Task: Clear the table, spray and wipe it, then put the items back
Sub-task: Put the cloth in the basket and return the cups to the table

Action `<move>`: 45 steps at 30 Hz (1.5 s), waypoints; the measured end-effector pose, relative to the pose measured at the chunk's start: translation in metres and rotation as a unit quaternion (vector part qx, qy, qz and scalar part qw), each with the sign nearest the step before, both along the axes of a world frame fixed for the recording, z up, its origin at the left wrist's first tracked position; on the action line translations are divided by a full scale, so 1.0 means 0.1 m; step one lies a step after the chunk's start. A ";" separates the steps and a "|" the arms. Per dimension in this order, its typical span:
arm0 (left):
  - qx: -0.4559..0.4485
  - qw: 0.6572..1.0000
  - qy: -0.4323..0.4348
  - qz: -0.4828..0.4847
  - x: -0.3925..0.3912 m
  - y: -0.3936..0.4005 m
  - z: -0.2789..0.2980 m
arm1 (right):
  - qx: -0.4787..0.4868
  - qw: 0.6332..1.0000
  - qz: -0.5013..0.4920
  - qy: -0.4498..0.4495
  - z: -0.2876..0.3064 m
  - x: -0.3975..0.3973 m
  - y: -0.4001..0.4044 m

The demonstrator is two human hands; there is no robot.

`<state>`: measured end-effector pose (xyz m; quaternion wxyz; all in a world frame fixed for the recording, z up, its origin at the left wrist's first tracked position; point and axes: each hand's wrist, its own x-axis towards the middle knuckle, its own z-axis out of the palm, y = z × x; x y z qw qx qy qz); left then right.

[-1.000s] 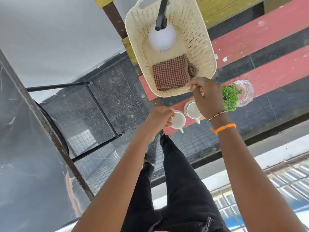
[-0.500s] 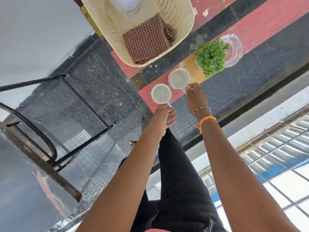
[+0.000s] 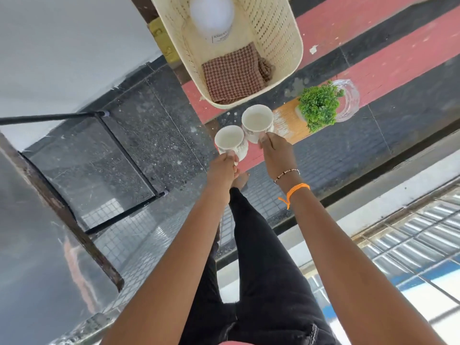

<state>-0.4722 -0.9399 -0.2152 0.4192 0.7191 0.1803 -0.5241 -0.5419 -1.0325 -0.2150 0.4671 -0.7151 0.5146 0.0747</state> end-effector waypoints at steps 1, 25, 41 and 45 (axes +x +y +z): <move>-0.008 1.000 -0.015 0.005 0.05 0.06 0.09 | -0.006 1.000 0.003 -0.011 0.10 0.06 0.07; -0.092 0.879 -0.367 0.291 0.44 3.69 2.43 | 0.009 0.918 0.256 -0.302 2.28 1.20 3.43; -0.035 0.788 -0.462 0.406 0.88 6.11 2.63 | 0.072 0.859 0.374 -0.342 2.56 2.00 5.88; -0.029 0.789 -0.469 0.396 1.25 6.63 2.56 | 0.094 0.865 0.352 -0.346 2.44 2.37 6.38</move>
